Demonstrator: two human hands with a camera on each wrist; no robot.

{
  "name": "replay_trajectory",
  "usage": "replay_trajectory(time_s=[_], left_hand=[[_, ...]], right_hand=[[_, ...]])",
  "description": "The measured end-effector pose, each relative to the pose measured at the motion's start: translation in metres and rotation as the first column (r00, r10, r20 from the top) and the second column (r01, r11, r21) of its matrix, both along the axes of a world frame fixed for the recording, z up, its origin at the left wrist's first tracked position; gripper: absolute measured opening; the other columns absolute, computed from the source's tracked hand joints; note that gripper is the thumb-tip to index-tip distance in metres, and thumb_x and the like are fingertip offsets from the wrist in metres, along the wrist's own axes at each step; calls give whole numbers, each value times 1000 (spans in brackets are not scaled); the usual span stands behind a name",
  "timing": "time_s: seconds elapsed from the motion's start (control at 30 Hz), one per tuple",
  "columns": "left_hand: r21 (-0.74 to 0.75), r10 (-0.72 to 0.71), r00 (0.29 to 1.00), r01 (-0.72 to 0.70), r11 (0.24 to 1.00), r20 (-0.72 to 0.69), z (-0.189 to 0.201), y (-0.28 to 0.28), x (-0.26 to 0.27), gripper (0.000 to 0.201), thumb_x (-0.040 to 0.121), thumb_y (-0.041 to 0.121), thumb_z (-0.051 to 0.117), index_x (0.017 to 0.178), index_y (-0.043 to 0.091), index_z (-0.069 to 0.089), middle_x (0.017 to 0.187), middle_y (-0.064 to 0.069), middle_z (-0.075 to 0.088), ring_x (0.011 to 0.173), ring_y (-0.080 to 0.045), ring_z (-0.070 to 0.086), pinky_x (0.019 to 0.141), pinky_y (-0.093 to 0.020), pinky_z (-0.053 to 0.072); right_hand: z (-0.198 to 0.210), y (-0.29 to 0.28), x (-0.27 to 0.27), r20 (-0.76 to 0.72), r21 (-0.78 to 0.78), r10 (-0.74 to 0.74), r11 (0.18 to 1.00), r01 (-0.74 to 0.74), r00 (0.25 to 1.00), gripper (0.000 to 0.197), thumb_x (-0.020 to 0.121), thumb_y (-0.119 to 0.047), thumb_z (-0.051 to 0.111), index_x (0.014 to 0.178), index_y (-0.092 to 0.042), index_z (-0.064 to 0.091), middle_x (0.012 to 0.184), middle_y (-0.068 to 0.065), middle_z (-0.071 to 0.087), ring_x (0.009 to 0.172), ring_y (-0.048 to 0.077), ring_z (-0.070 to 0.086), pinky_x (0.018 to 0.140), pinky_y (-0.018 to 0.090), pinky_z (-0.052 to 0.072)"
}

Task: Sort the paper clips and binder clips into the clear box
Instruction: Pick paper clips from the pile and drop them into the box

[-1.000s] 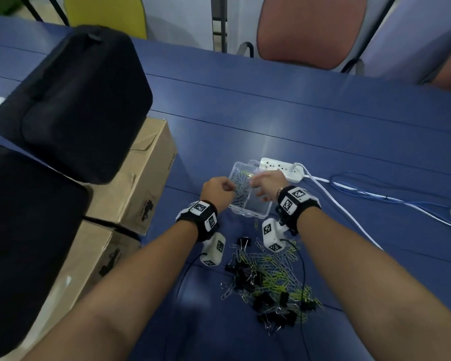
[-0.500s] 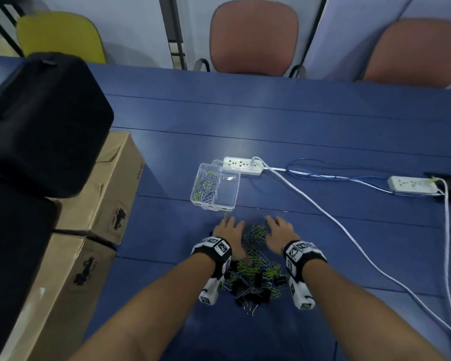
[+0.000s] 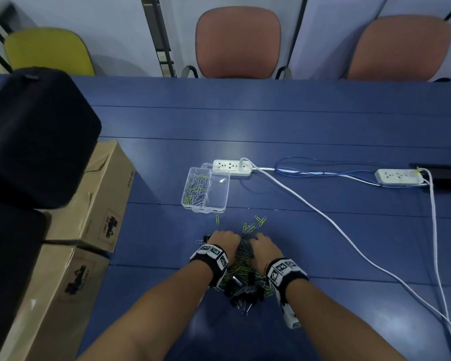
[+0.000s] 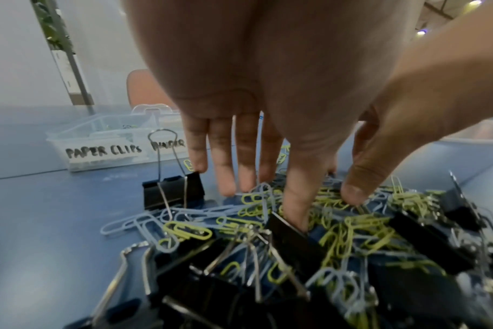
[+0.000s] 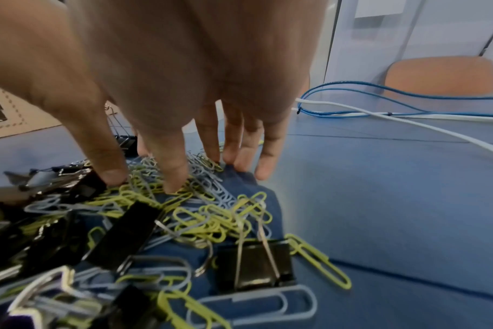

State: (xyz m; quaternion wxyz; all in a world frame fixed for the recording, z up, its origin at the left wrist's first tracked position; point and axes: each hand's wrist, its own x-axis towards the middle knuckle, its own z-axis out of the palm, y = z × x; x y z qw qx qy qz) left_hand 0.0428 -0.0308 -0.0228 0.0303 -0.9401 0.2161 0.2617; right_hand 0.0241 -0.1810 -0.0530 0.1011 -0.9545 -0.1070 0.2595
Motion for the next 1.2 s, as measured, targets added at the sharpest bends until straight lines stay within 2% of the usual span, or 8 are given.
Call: replay_trajectory(time_s=[0.27,0.43,0.6,0.7,0.8,0.9,1.07,1.2], left_hand=[[29,-46,999,46,999,6,0,-1,-2,15,85,12,57,99,10,61,105,-14,66,98,-36,63,84,-40,45],[-16,4,1000,-4,1000,-11,4,4,0,13,86,12,58,97,9,64,103,-17,65,95,-39,61,83,-42,48],[-219,156,982,-177,960,-108,11,14,7,22,84,12,58,99,14,73,100,-12,71,91,-35,65,80,-42,56],[-384,281,945,-324,864,-166,21,17,12,14,84,14,67,93,11,76,94,-8,74,86,-26,68,80,-34,56],[-502,427,874,-483,717,-232,29,21,14,7,76,13,78,82,9,77,71,-1,69,65,-15,63,64,-24,51],[-567,525,782,-612,551,-335,31,27,18,6,71,9,81,75,8,76,60,0,64,51,-11,56,49,-19,46],[-620,580,687,-697,359,-437,42,45,29,11,68,6,84,74,6,74,56,3,65,53,-8,57,61,-20,49],[-640,628,627,-725,254,-461,52,66,45,10,70,2,82,76,0,75,68,-4,71,62,-12,64,65,-22,54]], right_hand=[[-4,2,-8,38,61,-99,993,97,994,12,89,-10,51,99,-8,58,110,13,59,102,33,58,82,39,48],[1,-12,-6,-16,162,-290,944,288,957,11,84,-16,64,92,-9,69,94,12,69,90,32,64,74,34,53],[8,-31,-4,-67,318,-444,839,441,894,9,82,-17,73,84,-9,72,83,7,72,81,23,67,72,27,51],[15,-37,-2,-114,411,-497,765,496,860,13,81,-15,74,72,-7,71,69,7,69,64,17,60,65,26,49],[19,-41,0,-189,480,-514,695,535,837,28,79,-14,73,55,-10,61,56,10,61,53,15,55,62,28,51],[19,-40,4,-293,561,-544,568,602,786,16,79,-14,77,68,-14,66,69,5,66,64,16,59,70,30,52],[34,-30,8,-420,654,-529,386,650,737,13,84,-2,71,84,9,63,59,12,61,50,19,53,49,25,49],[42,-22,13,-492,688,-489,290,666,721,8,84,2,68,81,6,63,61,16,59,51,22,51,52,31,50]])
